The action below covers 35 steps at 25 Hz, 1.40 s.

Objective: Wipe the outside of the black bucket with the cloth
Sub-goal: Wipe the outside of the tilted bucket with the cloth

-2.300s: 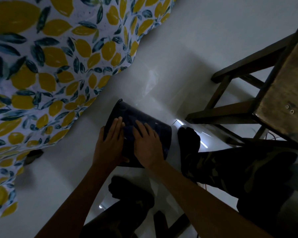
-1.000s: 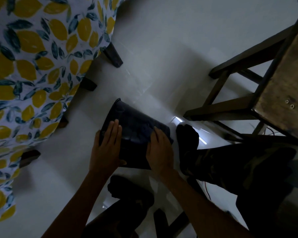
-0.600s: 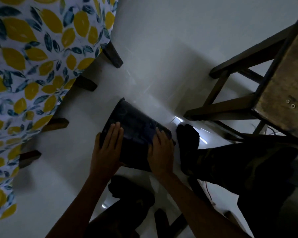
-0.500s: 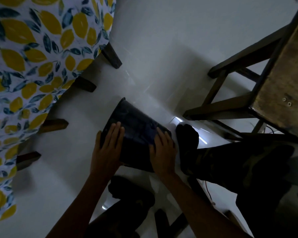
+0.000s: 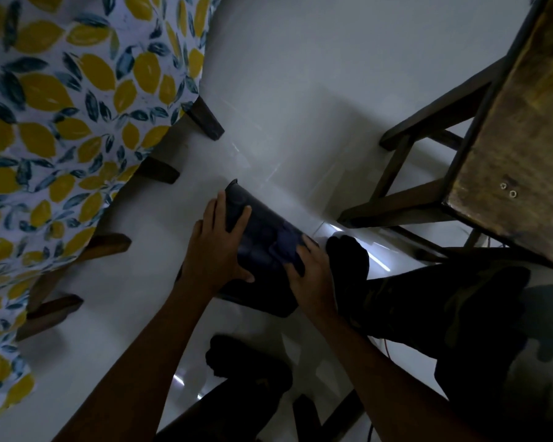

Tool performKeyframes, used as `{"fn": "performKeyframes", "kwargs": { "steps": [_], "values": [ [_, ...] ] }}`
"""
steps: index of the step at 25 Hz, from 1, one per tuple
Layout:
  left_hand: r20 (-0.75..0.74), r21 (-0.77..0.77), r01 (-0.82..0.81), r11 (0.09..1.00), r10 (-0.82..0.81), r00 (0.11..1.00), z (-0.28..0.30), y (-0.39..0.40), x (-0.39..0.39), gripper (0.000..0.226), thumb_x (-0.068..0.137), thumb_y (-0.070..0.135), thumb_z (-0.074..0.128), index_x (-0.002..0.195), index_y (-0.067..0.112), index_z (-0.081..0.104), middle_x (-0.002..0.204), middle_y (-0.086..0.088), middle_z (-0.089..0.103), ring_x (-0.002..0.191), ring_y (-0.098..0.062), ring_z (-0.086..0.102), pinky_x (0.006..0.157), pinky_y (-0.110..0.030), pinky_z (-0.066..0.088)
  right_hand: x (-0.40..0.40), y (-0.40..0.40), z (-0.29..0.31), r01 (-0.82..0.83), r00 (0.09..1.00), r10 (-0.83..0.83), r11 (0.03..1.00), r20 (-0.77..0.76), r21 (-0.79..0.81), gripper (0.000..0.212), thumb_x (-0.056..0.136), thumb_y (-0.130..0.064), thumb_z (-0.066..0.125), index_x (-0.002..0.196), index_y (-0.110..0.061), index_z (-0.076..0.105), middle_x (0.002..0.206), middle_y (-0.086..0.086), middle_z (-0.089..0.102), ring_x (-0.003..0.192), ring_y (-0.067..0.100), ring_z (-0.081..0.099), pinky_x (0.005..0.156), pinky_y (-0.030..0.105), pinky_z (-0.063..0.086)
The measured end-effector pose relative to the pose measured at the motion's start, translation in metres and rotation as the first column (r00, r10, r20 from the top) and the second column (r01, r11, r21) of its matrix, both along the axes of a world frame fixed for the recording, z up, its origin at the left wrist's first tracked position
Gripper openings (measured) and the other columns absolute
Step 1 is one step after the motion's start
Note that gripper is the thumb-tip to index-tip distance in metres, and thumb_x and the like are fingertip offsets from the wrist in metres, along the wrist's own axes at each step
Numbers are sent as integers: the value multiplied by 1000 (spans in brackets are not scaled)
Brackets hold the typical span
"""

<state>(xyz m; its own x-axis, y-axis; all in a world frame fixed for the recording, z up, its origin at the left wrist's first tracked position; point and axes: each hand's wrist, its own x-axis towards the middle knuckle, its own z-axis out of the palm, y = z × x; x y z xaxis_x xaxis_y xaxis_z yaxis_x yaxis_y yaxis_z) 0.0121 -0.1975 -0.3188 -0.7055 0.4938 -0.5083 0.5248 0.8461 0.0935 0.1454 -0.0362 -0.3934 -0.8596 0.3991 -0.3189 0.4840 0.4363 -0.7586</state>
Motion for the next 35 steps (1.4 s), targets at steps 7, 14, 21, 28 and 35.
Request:
{"fn": "performKeyframes", "kwargs": {
  "steps": [7,14,21,28,35],
  "values": [
    [-229,31,-127,991,131,965,-2,-28,23,131,47,72,83,155,24,27,160,-28,11,143,-49,21,103,-63,39,-2,-6,3,-149,976,179,964,-123,222,34,87,-16,67,121,-12,62,152,10,41,137,34,38,114,37,30],
    [-264,-124,-93,988,57,963,9,-24,21,144,43,75,81,158,25,10,164,-22,0,151,-43,3,111,-72,7,25,-12,4,-297,939,339,885,-57,359,34,86,-17,67,119,-20,63,148,9,48,128,33,45,98,51,45],
    [-179,-143,-77,987,51,983,-4,-20,13,153,42,76,81,158,14,5,165,-19,-7,151,-41,-6,116,-63,22,5,-16,0,-283,951,310,842,17,459,45,95,-23,56,140,-21,48,156,9,36,146,32,29,114,56,30],
    [-188,-119,-104,987,80,979,-15,-35,30,147,45,78,79,158,14,9,165,-21,-1,151,-43,-1,116,-61,24,-109,-11,-12,-317,938,272,924,214,214,58,94,-31,24,150,-19,31,146,8,47,133,35,40,111,53,33],
    [-206,-138,-119,983,89,975,-15,-32,28,145,50,81,74,158,14,5,165,-21,-3,151,-43,-1,114,-58,26,-91,-40,13,-420,907,404,890,116,178,55,96,-21,46,150,-14,34,157,11,34,145,34,27,117,51,21]
  ]
}}
